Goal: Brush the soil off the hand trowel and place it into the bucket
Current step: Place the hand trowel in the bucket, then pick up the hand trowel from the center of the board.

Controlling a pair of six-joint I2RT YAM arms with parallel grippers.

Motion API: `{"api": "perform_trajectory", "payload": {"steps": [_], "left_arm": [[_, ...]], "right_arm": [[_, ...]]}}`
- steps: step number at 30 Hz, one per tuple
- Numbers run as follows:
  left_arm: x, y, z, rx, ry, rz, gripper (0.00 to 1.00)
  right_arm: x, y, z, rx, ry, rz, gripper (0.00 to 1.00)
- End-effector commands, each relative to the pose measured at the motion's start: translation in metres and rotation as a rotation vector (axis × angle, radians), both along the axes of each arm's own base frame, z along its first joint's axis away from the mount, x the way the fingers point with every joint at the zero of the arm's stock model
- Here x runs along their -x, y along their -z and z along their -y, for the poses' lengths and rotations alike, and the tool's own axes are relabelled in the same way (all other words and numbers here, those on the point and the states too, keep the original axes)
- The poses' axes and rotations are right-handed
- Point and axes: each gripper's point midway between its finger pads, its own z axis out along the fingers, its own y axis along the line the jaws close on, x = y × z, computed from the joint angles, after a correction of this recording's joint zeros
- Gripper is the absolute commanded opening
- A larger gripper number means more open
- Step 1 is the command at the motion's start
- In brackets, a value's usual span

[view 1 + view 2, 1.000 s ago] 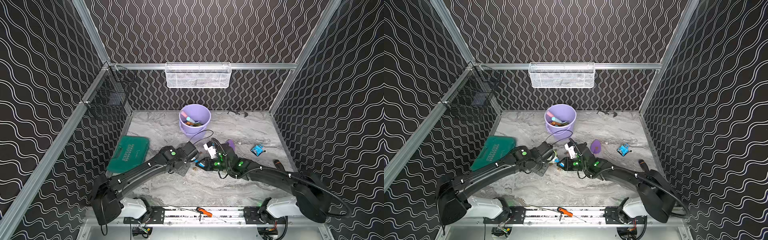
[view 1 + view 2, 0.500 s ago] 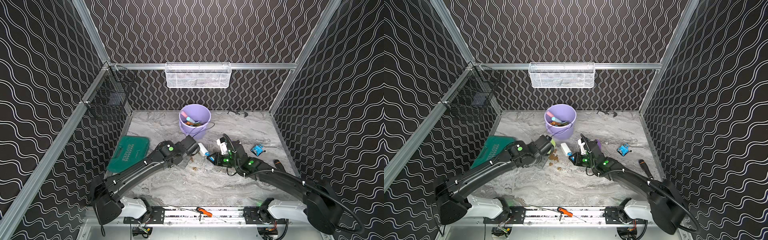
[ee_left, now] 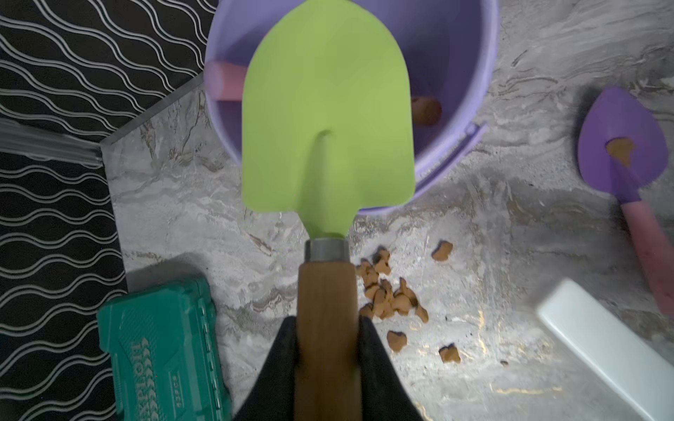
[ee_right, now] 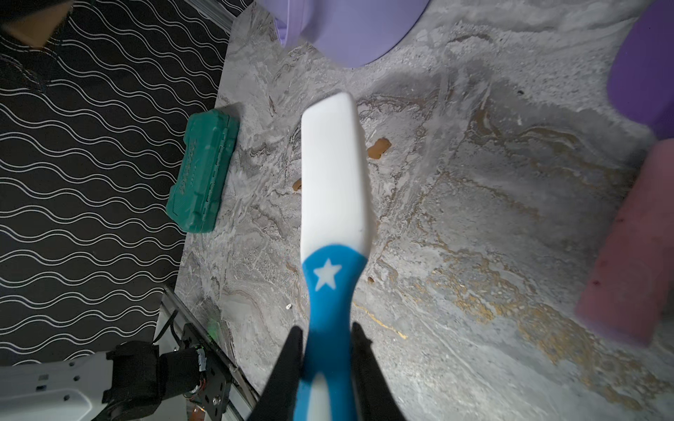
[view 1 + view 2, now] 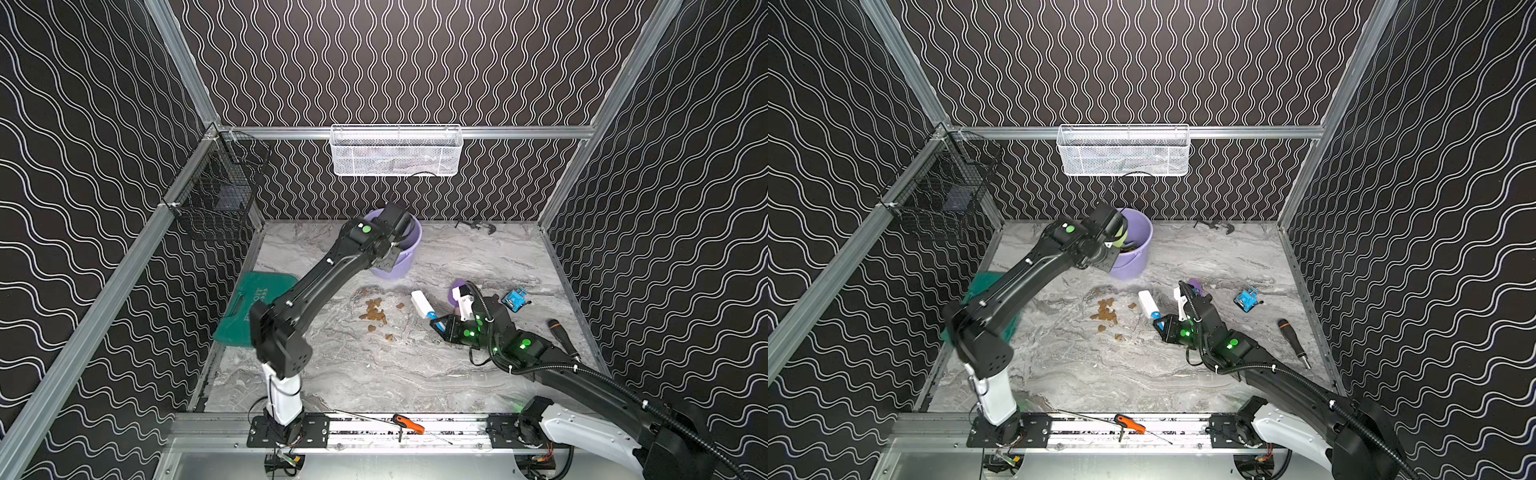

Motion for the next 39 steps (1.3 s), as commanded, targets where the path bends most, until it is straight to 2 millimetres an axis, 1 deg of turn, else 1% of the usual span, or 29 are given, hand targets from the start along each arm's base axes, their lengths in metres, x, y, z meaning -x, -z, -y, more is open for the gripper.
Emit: {"api": "perform_trajectory", "payload": {"steps": [1, 4, 7, 12, 13, 15, 17, 21, 25, 28, 29, 30, 31, 33, 35, 36, 37, 39], "left_arm": [[-0.013, 0.014, 0.004, -0.046, 0.042, -0.039, 0.00], [-0.029, 0.027, 0.010, -0.044, 0.030, -0.047, 0.00], [-0.042, 0.034, 0.010, -0.032, 0.013, -0.045, 0.00], [-0.053, 0.042, 0.018, -0.011, 0.019, -0.053, 0.00], [-0.054, 0.043, 0.019, -0.010, 0.020, -0.054, 0.07], [-0.057, 0.041, 0.022, 0.006, 0.020, -0.044, 0.25], [-0.059, 0.036, 0.026, 0.031, 0.028, -0.032, 0.36], [-0.060, 0.023, 0.026, 0.043, 0.031, -0.007, 0.41], [-0.051, 0.006, 0.018, 0.062, 0.014, 0.027, 0.37], [-0.029, -0.012, 0.011, 0.135, 0.001, 0.063, 0.35], [-0.017, -0.015, 0.011, 0.170, 0.002, 0.068, 0.34], [-0.003, -0.023, 0.013, 0.216, 0.009, 0.086, 0.34], [0.011, -0.020, 0.016, 0.239, 0.018, 0.085, 0.34], [0.048, -0.013, 0.028, 0.277, 0.047, 0.096, 0.34], [0.080, 0.000, 0.042, 0.328, 0.061, 0.093, 0.34], [0.096, 0.008, 0.052, 0.378, 0.073, 0.094, 0.34], [0.109, 0.016, 0.061, 0.431, 0.075, 0.091, 0.34], [0.135, 0.029, 0.085, 0.545, 0.101, 0.101, 0.35]], "right_arm": [[-0.001, -0.002, 0.004, 0.002, 0.018, 0.012, 0.00], [-0.001, -0.002, 0.007, 0.002, 0.031, 0.018, 0.00], [-0.001, -0.002, 0.007, -0.001, 0.030, 0.017, 0.00], [-0.001, 0.002, 0.006, 0.006, 0.025, 0.006, 0.00], [-0.001, 0.001, 0.006, 0.006, 0.026, 0.008, 0.00], [-0.002, 0.000, 0.006, 0.007, 0.028, 0.011, 0.00], [-0.003, -0.001, 0.006, 0.007, 0.029, 0.017, 0.00], [-0.006, -0.006, 0.004, 0.007, 0.027, 0.025, 0.00], [-0.010, -0.011, 0.012, 0.035, 0.051, 0.046, 0.00], [-0.013, -0.016, 0.028, 0.074, 0.106, 0.069, 0.00], [-0.013, -0.018, 0.035, 0.085, 0.128, 0.080, 0.00], [-0.013, -0.020, 0.044, 0.103, 0.157, 0.093, 0.00], [-0.014, -0.022, 0.052, 0.118, 0.181, 0.106, 0.00], [-0.013, -0.025, 0.070, 0.148, 0.226, 0.128, 0.00], [-0.012, -0.023, 0.086, 0.183, 0.255, 0.131, 0.00], [-0.011, -0.021, 0.093, 0.199, 0.263, 0.128, 0.00], [-0.011, -0.016, 0.099, 0.217, 0.272, 0.117, 0.00], [-0.010, -0.006, 0.111, 0.239, 0.299, 0.094, 0.00]]}}
